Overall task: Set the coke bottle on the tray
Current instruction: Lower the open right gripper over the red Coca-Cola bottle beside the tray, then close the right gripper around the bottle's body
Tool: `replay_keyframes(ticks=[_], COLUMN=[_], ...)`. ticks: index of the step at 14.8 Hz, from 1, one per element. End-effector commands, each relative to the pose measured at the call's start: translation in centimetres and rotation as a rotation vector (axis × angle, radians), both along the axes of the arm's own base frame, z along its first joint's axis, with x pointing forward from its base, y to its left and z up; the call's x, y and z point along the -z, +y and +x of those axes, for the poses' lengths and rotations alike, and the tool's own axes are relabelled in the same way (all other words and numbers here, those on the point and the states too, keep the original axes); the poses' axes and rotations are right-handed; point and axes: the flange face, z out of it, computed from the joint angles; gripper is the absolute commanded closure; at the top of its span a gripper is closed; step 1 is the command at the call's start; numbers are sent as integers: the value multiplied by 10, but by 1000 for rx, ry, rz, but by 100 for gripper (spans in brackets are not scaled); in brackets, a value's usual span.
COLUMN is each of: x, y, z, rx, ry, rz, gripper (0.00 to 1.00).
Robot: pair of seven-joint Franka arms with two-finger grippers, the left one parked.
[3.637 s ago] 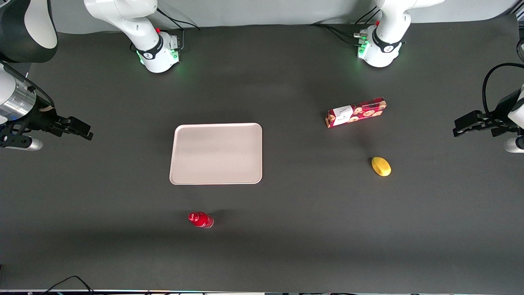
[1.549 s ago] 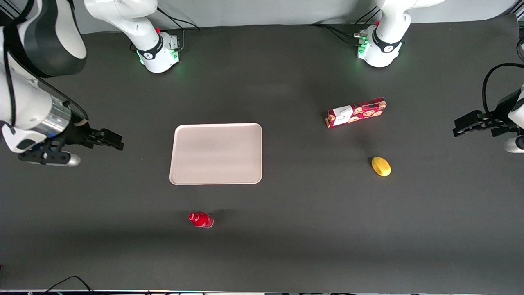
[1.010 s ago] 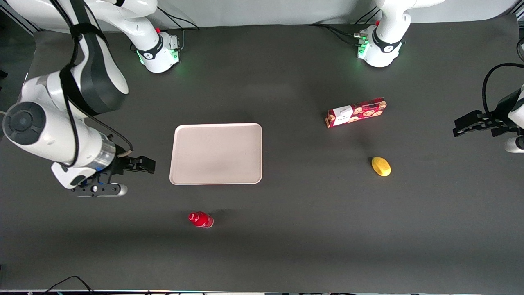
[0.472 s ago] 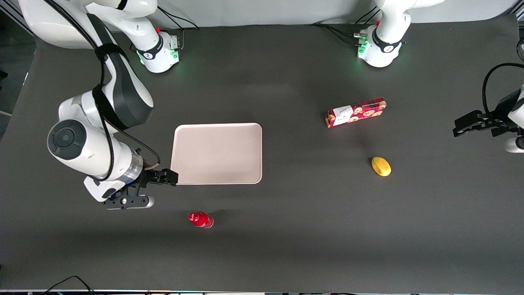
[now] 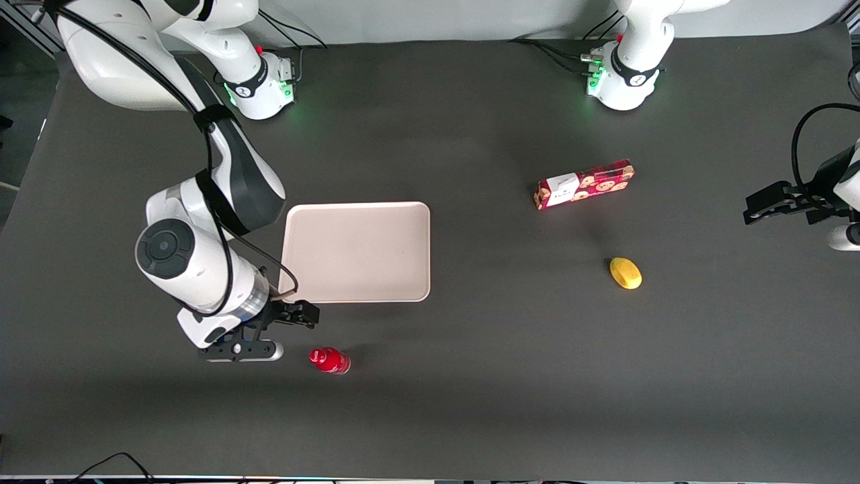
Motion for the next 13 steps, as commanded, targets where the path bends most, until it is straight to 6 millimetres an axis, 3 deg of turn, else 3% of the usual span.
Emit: replay_keyframes(ticks=[1, 2, 3, 13], x=[28, 35, 41, 79], y=[11, 27, 31, 26], z=[19, 18, 20, 36], rx=[-12, -47, -54, -78], ry=[-62, -82, -95, -161], rz=[-39, -59, -55, -6], gripper=[0, 0, 0, 0])
